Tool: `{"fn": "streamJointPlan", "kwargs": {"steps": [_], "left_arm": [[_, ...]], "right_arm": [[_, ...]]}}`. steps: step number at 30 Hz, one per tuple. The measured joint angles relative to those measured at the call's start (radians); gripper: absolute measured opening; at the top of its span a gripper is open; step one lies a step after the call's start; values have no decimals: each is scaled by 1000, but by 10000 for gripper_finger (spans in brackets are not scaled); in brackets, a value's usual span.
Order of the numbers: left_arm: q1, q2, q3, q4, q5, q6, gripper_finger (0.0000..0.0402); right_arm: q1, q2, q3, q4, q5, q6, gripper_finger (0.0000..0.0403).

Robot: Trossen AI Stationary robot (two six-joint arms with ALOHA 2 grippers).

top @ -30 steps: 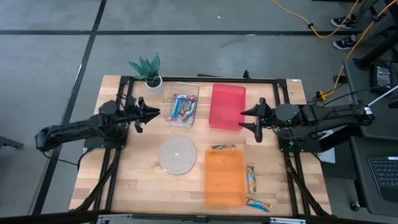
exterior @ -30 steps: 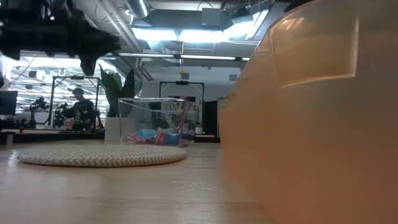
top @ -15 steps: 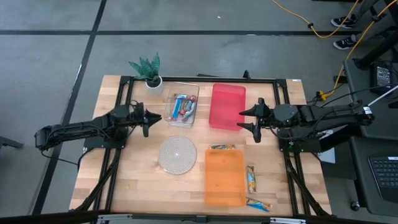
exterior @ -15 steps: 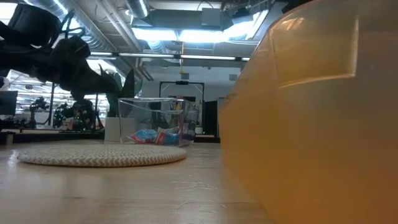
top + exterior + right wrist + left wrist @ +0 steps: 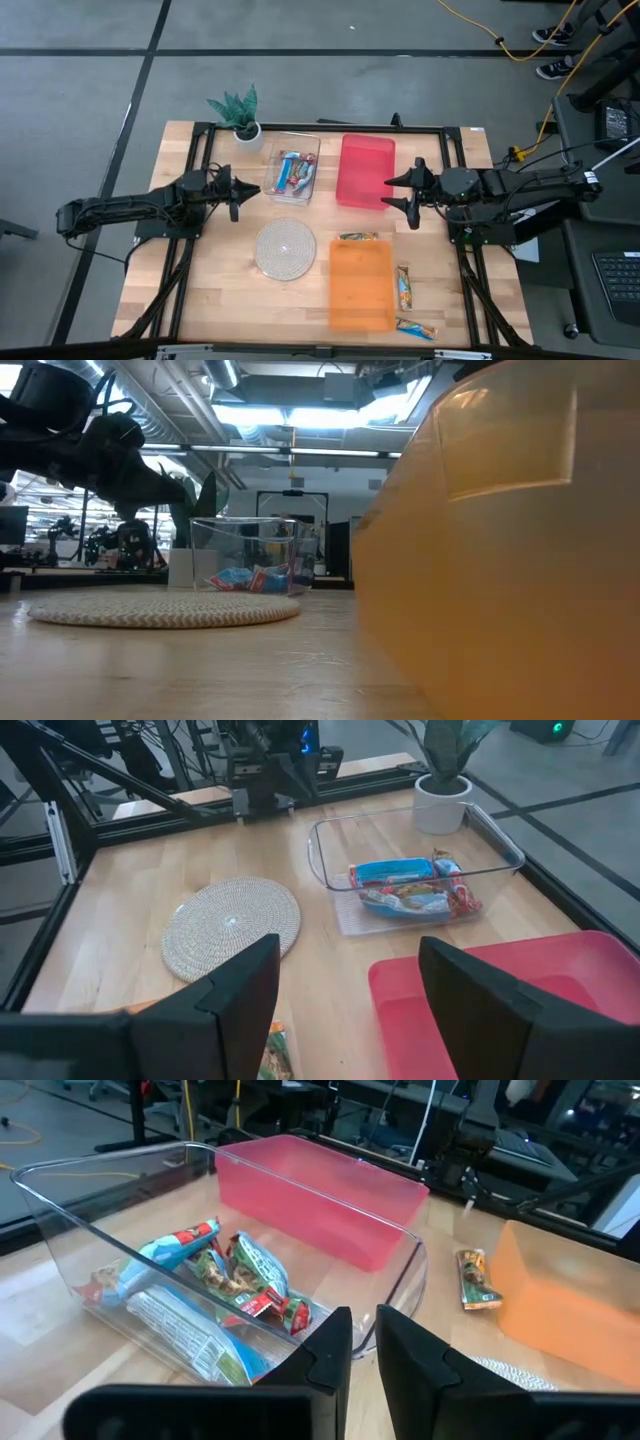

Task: Pick and place Granola Bars by type
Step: Put the blue granola bar into the red bin

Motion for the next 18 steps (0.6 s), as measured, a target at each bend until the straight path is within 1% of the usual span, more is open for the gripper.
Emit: {"fn": "streamJointPlan", "kwargs": {"steps": [5, 11, 14, 18], "left_arm": [[2, -1, 0, 0, 0, 0, 49], [2, -12, 0, -1, 0, 0, 47], [0, -70, 0, -11, 0, 0, 49], [-18, -225, 0, -38, 0, 0, 52]], "right_arm": [[0, 0, 0, 0, 0, -10, 241], [0, 0, 0, 0, 0, -86, 241], [0, 0, 0, 0, 0, -83, 241], [0, 0, 0, 0, 0, -78, 241]]}}
